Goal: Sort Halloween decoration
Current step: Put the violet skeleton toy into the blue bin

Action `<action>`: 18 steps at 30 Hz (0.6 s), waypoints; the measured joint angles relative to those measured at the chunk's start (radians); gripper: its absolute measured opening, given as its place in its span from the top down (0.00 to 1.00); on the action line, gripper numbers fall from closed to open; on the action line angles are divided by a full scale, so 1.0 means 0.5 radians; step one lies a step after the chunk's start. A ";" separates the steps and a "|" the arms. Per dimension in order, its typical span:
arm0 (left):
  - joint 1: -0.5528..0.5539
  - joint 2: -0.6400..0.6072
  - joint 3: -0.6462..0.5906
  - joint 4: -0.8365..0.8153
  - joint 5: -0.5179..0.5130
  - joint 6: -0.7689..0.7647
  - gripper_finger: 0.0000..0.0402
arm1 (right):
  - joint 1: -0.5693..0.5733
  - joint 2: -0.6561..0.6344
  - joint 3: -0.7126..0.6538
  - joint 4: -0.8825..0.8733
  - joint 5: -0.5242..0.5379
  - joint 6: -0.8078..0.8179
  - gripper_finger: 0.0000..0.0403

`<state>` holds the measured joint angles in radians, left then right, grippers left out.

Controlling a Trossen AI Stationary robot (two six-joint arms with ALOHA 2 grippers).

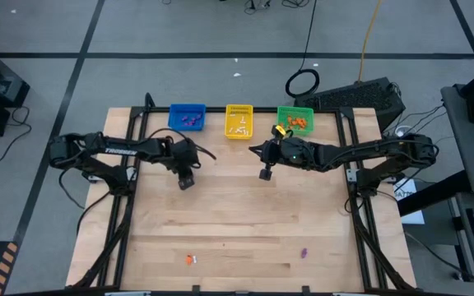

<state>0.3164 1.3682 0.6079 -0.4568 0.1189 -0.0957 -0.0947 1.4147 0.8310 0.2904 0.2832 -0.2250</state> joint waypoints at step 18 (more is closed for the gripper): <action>-0.049 0.105 0.012 -0.048 -0.161 0.233 0.75 | 0.000 0.000 0.000 0.003 0.001 0.000 1.00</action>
<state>0.2919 1.4207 0.6139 -0.4809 0.0383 0.0206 -0.0944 1.4147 0.8310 0.2919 0.2836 -0.2253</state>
